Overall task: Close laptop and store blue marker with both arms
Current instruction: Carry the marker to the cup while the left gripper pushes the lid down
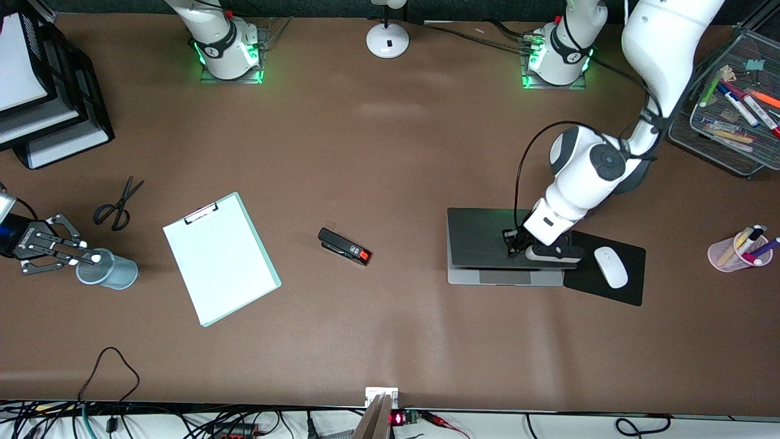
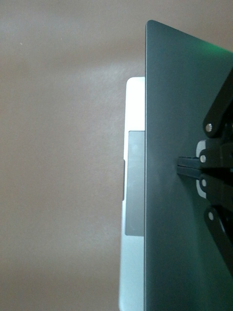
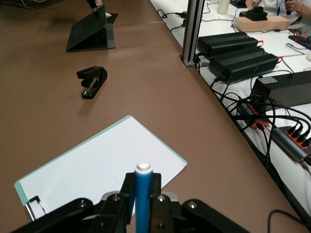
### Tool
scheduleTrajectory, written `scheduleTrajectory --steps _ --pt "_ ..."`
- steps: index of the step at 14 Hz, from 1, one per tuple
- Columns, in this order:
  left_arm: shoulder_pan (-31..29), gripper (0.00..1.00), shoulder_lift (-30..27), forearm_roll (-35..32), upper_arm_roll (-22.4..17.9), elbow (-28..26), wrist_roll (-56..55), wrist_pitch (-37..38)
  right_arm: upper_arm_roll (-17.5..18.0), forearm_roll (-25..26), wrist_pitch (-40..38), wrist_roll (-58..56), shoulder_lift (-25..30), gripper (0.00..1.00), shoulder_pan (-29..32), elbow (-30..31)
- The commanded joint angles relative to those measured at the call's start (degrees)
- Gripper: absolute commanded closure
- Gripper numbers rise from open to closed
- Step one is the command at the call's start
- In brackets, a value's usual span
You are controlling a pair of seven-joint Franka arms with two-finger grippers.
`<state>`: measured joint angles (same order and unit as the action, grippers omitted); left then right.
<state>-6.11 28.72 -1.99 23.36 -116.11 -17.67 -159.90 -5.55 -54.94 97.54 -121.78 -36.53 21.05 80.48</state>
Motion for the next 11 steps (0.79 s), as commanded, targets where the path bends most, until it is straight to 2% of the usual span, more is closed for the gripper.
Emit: scheduleTrajectory --steps 1,6,9,10,11 --pt "0.5 1.0 5.5 -1.7 -0.7 3.2 0.3 -3.2 0.9 -1.5 -2.7 -2.7 -3.0 1.0 2.6 -3.6" --pt "1.0 1.0 11.7 -1.7 -1.0 7.5 0.3 -5.6 1.0 -1.5 -3.9 -8.0 -5.5 1.0 4.9 -3.6" --pt "4.3 1.0 13.4 -1.7 -4.6 7.6 -0.1 -8.4 0.9 -1.4 -3.8 -7.6 -6.0 1.0 5.6 -3.5" --pt "5.6 1.0 13.4 -1.7 -5.8 7.6 -0.1 -8.5 0.8 -1.3 -3.8 -7.3 -6.3 0.92 5.8 -3.5" --pt "5.9 1.0 13.4 -1.7 -6.2 7.7 -0.1 -8.6 0.8 -1.0 -3.8 -6.8 -6.3 0.46 5.8 -3.5"
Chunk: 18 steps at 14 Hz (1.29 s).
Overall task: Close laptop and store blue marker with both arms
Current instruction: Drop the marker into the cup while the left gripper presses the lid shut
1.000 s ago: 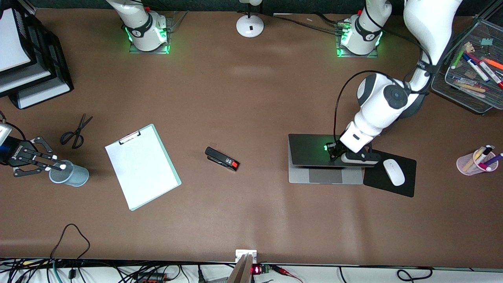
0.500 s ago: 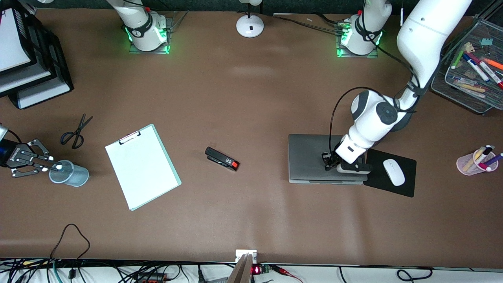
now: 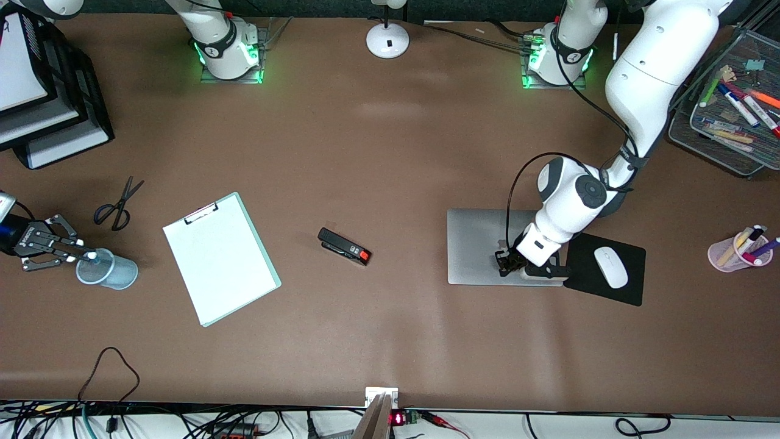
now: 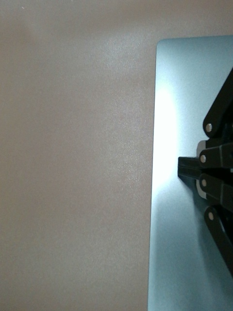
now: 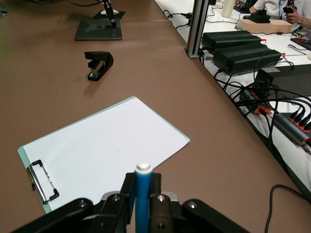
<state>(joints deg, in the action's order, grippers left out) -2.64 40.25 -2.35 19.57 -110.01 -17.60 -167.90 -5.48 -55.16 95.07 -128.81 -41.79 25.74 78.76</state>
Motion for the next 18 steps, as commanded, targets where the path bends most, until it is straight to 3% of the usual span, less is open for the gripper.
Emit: scheduleTrajectory --steps 1,5,8,11,14,18 --pt "2.5 1.0 1.8 -1.3 -2.5 1.6 -0.2 -0.5 0.6 -0.5 -1.0 1.0 -0.8 0.0 1.0 -1.8" --pt "1.5 1.0 0.3 -1.4 -2.4 2.3 -0.3 1.8 0.6 5.3 -0.7 12.1 1.8 0.0 -0.1 -1.9" --pt "1.3 1.0 -3.3 -1.4 -2.4 5.7 -0.4 14.6 0.5 9.6 0.3 22.9 5.1 0.0 -3.5 -2.0" --pt "1.3 1.0 -7.1 -1.4 -2.4 10.7 -0.2 30.5 0.5 16.4 1.8 41.3 9.3 0.0 -9.0 -2.0" --pt "1.4 1.0 -10.1 -1.6 -2.3 17.0 0.5 47.8 0.6 26.5 4.4 61.5 14.2 0.0 -16.1 -2.0" --pt "1.3 1.0 -14.3 -1.6 -2.3 20.3 4.0 58.6 0.6 39.2 4.0 85.3 17.5 0.0 -22.4 -1.9"
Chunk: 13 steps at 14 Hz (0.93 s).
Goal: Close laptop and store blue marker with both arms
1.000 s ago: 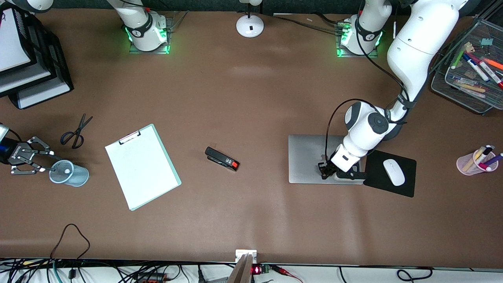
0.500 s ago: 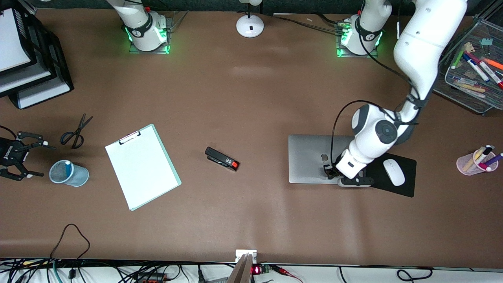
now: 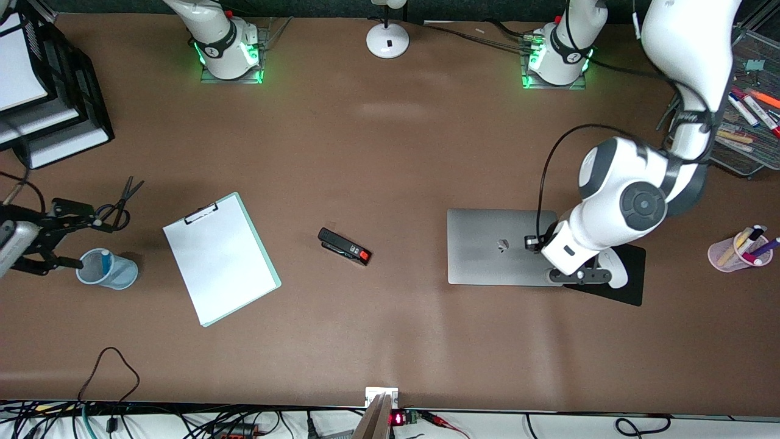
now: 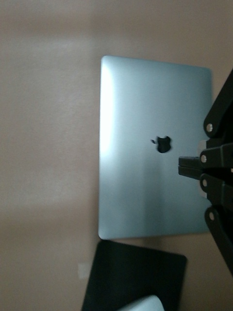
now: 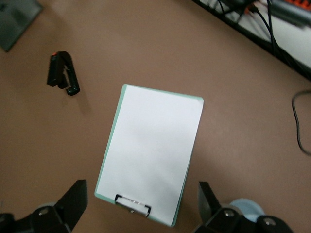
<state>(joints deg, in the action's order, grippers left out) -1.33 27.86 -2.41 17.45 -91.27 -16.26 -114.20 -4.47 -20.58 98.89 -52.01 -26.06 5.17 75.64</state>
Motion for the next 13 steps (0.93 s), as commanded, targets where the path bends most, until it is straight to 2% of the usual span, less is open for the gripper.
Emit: scheduleTrajectory --steps 1,2,3,4,6,7,9,11,13 --pt "0.0 1.0 -3.0 -1.5 -0.3 2.9 3.5 8.5 -0.4 6.9 -0.1 13.4 2.2 0.0 -2.8 1.3" --pt "-0.1 1.0 -3.8 -1.6 -0.3 4.8 3.9 12.0 -0.3 8.3 -0.5 18.5 2.9 0.0 -3.8 2.0" --pt "0.0 0.95 -4.2 -1.6 -0.3 6.7 4.0 15.4 -0.4 8.7 -0.9 23.0 3.3 0.0 -4.7 2.3" --pt "0.0 0.76 -4.4 -1.6 -0.2 9.2 4.0 19.3 -0.4 9.7 -1.2 28.0 3.8 0.0 -5.9 2.8" --pt "0.0 0.03 -4.7 -1.5 -0.1 11.8 4.0 22.9 -0.4 12.7 -2.8 36.5 5.9 0.0 -8.1 4.0" --pt "0.0 0.0 -5.4 -1.5 -0.2 12.3 4.0 23.4 -0.4 14.5 -3.6 41.6 7.2 0.0 -9.0 4.9" --pt "0.0 0.0 -6.5 -1.6 -0.2 12.6 4.1 25.0 -0.4 15.1 -3.2 48.6 10.1 0.0 -10.6 7.8" --pt "-0.1 0.0 -8.9 -1.6 0.0 12.5 4.3 26.0 -0.3 18.5 -2.7 53.6 12.7 0.0 -12.2 10.0" --pt "-0.2 0.0 -10.7 -1.9 -0.3 12.2 6.5 27.4 -0.4 18.8 -1.7 54.4 16.7 0.0 -11.9 14.2"
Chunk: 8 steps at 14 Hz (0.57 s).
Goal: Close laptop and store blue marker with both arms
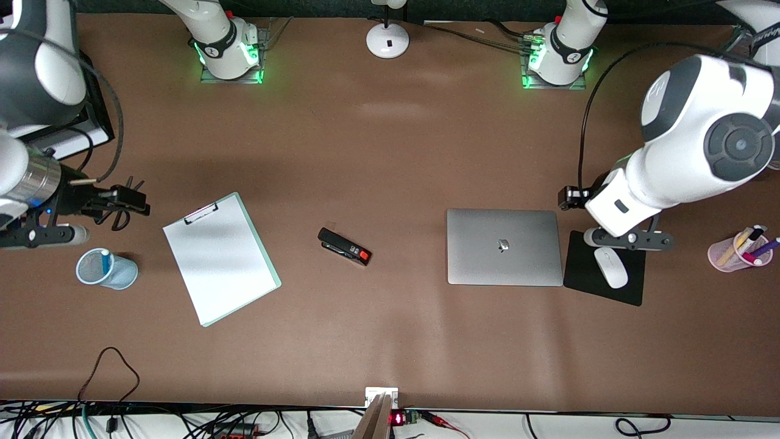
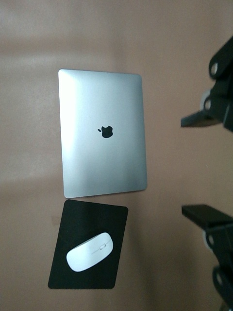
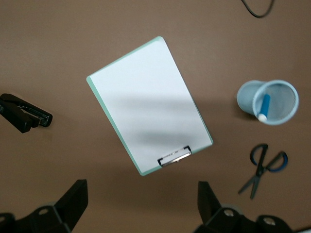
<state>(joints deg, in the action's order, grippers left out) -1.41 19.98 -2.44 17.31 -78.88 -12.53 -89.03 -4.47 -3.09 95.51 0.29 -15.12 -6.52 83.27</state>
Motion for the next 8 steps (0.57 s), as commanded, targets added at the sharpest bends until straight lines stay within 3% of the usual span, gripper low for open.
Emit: scheduleTrajectory --steps 1,4,6,8 --pt "-0.8 0.0 -3.9 -3.3 -0.2 -0.2 4.6 2.4 -0.5 1.4 2.3 2.1 7.6 0.0 0.0 8.8" --pt "-2.1 0.0 -8.5 -3.4 -1.0 -3.8 7.7 1.4 -0.5 1.6 8.5 1.7 15.7 0.0 1.0 19.7" --pt "-2.1 0.0 -12.8 -2.8 -3.5 -9.0 9.8 -0.5 -0.5 1.6 8.3 1.8 16.3 0.0 1.2 20.4" --pt "-0.7 0.0 -18.2 -2.7 -6.8 -17.1 9.9 -7.9 -0.5 1.6 6.7 2.0 17.2 0.0 1.2 20.3"
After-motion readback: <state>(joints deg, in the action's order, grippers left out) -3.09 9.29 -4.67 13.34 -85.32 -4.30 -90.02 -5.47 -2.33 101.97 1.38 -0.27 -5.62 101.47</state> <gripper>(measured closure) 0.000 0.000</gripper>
